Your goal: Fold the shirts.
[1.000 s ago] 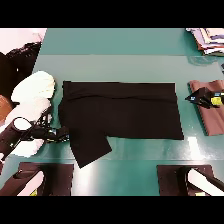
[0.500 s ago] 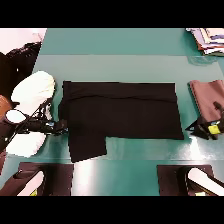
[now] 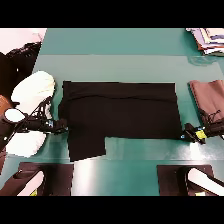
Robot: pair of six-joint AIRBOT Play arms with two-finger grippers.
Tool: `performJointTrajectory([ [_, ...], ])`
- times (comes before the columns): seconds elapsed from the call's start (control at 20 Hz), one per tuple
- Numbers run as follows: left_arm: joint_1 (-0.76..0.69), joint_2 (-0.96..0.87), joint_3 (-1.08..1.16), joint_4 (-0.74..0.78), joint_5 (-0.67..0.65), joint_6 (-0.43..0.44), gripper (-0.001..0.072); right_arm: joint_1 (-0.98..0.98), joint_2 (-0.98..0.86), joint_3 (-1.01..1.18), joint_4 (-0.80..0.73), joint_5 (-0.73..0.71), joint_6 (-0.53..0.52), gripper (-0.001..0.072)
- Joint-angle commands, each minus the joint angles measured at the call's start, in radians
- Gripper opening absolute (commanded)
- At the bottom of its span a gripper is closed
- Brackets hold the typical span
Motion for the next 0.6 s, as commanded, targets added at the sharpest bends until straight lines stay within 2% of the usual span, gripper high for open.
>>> performJointTrajectory([
  [0.0,0.0,0.03,0.007,0.046,-0.055,-0.009,0.0026,0.023,0.055,-0.005,-0.017,-0.016,-0.002,0.0016],
  [0.1,0.0,0.121,0.007,0.1,-0.106,-0.062,0.0026,0.006,0.145,-0.005,-0.058,0.036,-0.002,0.0015],
  [0.25,0.0,0.274,0.006,0.162,-0.297,-0.093,0.0027,-0.015,0.29,-0.005,-0.164,0.146,-0.001,0.0015],
  [0.4,0.0,0.407,0.001,0.157,-0.447,-0.174,0.0028,-0.036,0.436,-0.005,-0.297,0.23,0.0,0.0014],
  [0.55,0.0,0.449,0.034,0.105,-0.473,-0.194,0.0027,-0.001,0.516,0.003,-0.289,0.252,0.027,0.0014],
])
